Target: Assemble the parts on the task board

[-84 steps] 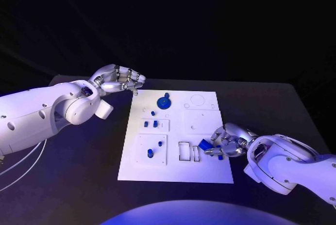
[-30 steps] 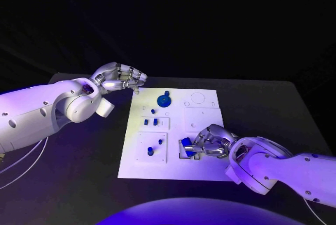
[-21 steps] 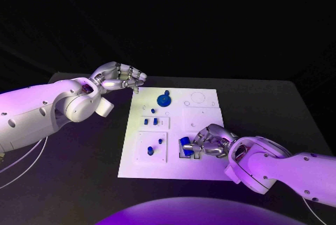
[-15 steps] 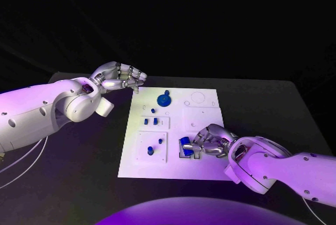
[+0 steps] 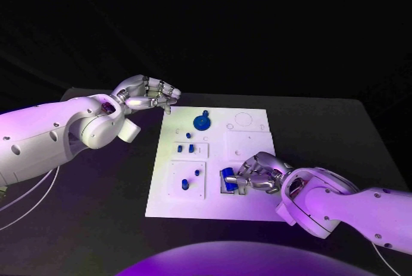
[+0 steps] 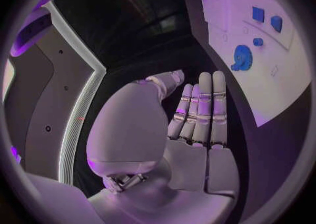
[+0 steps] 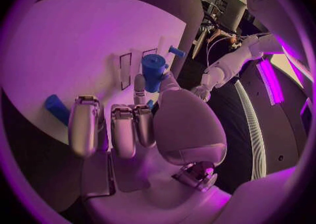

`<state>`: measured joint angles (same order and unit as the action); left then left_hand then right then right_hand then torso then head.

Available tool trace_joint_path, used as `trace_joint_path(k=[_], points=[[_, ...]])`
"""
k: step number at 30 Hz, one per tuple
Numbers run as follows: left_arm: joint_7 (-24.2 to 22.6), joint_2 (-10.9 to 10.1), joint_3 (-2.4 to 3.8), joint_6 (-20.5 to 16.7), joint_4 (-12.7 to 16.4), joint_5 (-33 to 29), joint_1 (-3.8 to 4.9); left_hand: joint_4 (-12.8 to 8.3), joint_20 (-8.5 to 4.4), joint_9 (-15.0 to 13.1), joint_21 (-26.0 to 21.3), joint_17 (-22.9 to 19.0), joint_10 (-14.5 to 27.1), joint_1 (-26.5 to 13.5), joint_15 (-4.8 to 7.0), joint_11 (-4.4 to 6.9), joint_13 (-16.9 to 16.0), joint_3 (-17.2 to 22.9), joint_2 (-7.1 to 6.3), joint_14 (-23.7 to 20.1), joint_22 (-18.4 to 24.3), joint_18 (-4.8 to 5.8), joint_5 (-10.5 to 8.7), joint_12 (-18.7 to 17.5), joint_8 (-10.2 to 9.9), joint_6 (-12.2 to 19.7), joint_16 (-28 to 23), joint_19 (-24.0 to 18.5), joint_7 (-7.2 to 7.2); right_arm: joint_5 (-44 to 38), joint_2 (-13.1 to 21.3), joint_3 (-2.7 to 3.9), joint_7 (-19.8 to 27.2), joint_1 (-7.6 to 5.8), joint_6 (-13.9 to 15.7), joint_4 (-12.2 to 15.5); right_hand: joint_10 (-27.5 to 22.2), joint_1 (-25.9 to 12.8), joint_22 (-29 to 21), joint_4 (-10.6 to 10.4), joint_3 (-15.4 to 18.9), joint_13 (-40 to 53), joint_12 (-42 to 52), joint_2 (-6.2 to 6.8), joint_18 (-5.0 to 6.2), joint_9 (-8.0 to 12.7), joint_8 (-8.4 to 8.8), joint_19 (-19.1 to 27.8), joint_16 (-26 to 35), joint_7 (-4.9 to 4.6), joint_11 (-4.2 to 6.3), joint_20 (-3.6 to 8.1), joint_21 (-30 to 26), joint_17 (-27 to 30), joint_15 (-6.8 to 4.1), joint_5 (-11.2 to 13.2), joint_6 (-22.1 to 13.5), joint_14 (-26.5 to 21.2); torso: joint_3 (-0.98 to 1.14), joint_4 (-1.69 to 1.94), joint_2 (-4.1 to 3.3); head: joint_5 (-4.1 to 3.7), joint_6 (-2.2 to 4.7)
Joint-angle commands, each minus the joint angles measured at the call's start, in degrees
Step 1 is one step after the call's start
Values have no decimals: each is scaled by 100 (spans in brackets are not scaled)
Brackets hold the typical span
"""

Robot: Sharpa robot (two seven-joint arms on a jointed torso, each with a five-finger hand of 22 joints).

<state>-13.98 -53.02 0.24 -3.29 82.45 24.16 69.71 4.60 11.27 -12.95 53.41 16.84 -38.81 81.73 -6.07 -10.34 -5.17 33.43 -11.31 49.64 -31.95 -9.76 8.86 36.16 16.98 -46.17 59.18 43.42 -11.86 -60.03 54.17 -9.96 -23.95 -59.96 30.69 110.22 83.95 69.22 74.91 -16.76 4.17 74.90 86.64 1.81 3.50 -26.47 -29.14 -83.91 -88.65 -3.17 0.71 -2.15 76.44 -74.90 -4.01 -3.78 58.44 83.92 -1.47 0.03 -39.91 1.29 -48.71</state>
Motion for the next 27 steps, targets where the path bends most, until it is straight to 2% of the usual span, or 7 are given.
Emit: trace_joint_path(k=[1, 20, 27], points=[[-46, 1, 3, 50, 12, -22, 3, 4, 13, 5, -28, 8, 34, -11, 3, 11, 5, 4, -28, -30, 6, -79, 30, 20, 0, 25, 29, 12, -150, -39, 6, -1, -9, 7, -73, 15, 414, -5, 1181, 23, 26, 1201, 15, -43, -102, -3, 7, -261, -30, 4, 30, 35, 40, -1179, -46, -15, -23, 542, 0, 2, -1, 3, -11], [-41, -10, 3, 45, 16, -22, 3, 4, 13, 5, -28, 8, 34, -11, 3, 11, 5, 4, -28, -30, 6, -79, 30, 20, 0, 25, 29, 12, -150, -42, 42, -2, -30, 7, -213, 44, 412, 85, 1178, 23, 31, 1197, 8, -74, -100, -7, 3, -257, -28, 4, 32, 39, 28, -1174, -51, -12, -34, 541, 2, -1, -1, 7, -20], [-56, -11, 3, 28, 14, -23, 4, 4, 13, 5, -28, 8, 34, -11, 3, 11, 5, 4, -28, -30, 6, -79, 30, 20, 0, 25, 29, 12, -150, -115, 168, -1, 123, -2, -216, 94, 405, 99, 1172, 28, 50, 1188, -4, -53, -96, -7, 5, -251, -20, 1, 31, 39, 6, -1147, -49, -10, -44, 536, 5, 1, 0, 5, -7]])
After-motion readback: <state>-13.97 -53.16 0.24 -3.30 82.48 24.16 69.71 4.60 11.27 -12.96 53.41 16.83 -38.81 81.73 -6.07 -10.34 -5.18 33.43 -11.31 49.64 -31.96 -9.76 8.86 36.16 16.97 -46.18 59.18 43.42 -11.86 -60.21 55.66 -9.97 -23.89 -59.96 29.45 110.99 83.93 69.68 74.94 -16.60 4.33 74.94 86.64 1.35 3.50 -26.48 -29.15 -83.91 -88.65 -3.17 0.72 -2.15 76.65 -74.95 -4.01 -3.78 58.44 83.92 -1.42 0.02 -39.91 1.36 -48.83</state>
